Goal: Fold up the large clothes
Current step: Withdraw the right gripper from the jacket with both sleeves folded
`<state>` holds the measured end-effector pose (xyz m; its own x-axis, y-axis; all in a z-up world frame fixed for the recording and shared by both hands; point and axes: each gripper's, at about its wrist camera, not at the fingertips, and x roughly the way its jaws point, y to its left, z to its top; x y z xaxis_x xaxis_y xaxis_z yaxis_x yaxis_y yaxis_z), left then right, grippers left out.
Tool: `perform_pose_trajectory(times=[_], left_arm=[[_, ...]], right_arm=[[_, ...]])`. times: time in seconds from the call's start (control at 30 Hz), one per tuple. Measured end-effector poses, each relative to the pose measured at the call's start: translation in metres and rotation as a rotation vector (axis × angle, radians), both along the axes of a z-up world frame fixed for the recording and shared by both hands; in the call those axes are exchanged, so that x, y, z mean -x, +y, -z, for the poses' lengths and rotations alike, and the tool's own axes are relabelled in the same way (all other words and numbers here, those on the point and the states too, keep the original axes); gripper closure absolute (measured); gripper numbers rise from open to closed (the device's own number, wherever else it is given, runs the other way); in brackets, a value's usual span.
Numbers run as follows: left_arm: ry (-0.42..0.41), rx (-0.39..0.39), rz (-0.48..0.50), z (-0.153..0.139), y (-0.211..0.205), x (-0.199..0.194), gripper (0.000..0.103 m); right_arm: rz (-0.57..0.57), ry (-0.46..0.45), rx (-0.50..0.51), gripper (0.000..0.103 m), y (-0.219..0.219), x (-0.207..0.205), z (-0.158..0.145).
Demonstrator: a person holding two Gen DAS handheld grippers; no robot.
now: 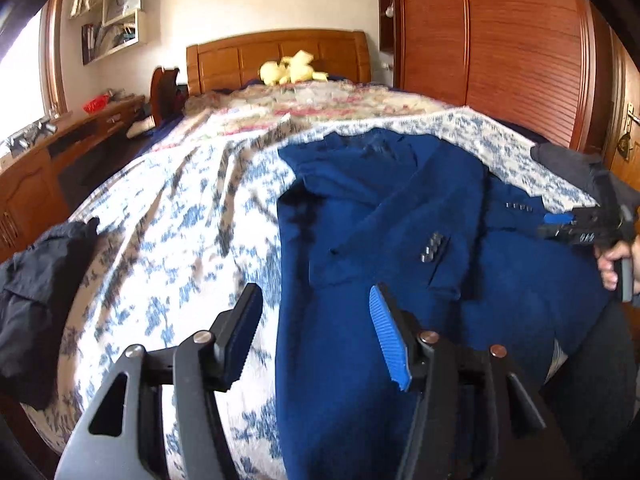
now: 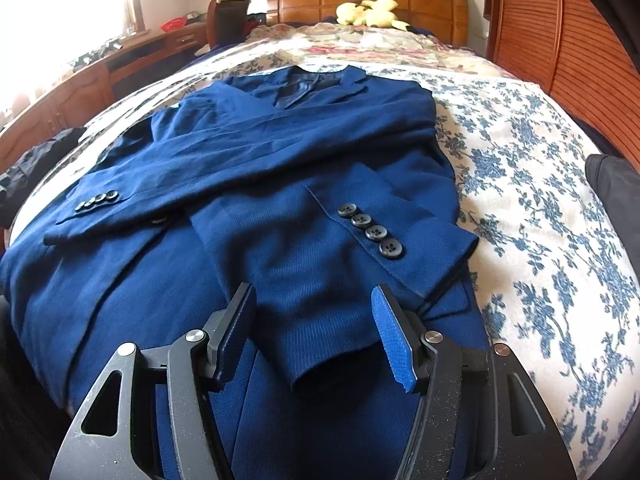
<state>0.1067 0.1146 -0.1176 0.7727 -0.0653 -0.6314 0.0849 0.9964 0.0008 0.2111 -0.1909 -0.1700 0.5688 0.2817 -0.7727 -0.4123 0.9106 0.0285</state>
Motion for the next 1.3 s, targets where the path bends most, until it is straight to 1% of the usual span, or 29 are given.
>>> perform_pose_trajectory(times=[0.17,0.27,0.37,0.5,0.6,0.7,0.73,0.77,0.83,0.87,0.93,1.03,1.17,1.3], left_arm=[[0.058,0.004,-0.006,0.016,0.002,0.001,0.048],[0.083,0.009,-0.009,0.024,0.003,0.002,0.048],[0.100,0.008,-0.013,0.030,0.005,0.005,0.048],[0.126,0.015,-0.026,0.037,0.007,0.006,0.048],[0.143,0.024,-0.034,0.042,0.009,0.007,0.048],[0.158,0.028,-0.036,0.048,0.010,0.007,0.048],[0.164,0.025,-0.038,0.050,0.010,0.008,0.048],[0.164,0.025,-0.038,0.052,0.010,0.008,0.048],[0.157,0.030,-0.040,0.054,0.010,0.010,0.048],[0.156,0.033,-0.042,0.054,0.010,0.010,0.048],[0.155,0.036,-0.043,0.053,0.011,0.011,0.048],[0.158,0.037,-0.041,0.053,0.011,0.013,0.048],[0.161,0.045,-0.035,0.053,0.011,0.021,0.048],[0.173,0.039,-0.019,0.051,0.011,0.027,0.049]], right_arm=[[0.007,-0.017,0.009,0.042,-0.019,0.019,-0.020],[0.030,-0.027,0.002,0.042,-0.041,0.034,-0.034],[0.053,-0.022,0.004,0.042,-0.059,0.047,-0.040],[0.073,0.018,0.027,0.042,-0.078,0.056,-0.030],[0.074,0.065,0.030,0.042,-0.083,0.056,-0.018],[0.068,0.087,0.022,0.042,-0.085,0.055,-0.011],[0.065,0.089,0.011,0.043,-0.085,0.055,-0.011],[0.055,0.095,-0.005,0.049,-0.085,0.054,-0.011],[0.032,0.104,-0.024,0.055,-0.081,0.055,-0.011],[0.020,0.100,-0.021,0.060,-0.078,0.056,-0.013],[-0.007,0.088,-0.043,0.066,-0.073,0.059,-0.018],[-0.032,0.076,-0.092,0.067,-0.068,0.063,-0.026],[-0.025,0.076,-0.063,0.067,-0.064,0.063,-0.024],[0.016,0.095,-0.011,0.067,-0.071,0.063,-0.017]])
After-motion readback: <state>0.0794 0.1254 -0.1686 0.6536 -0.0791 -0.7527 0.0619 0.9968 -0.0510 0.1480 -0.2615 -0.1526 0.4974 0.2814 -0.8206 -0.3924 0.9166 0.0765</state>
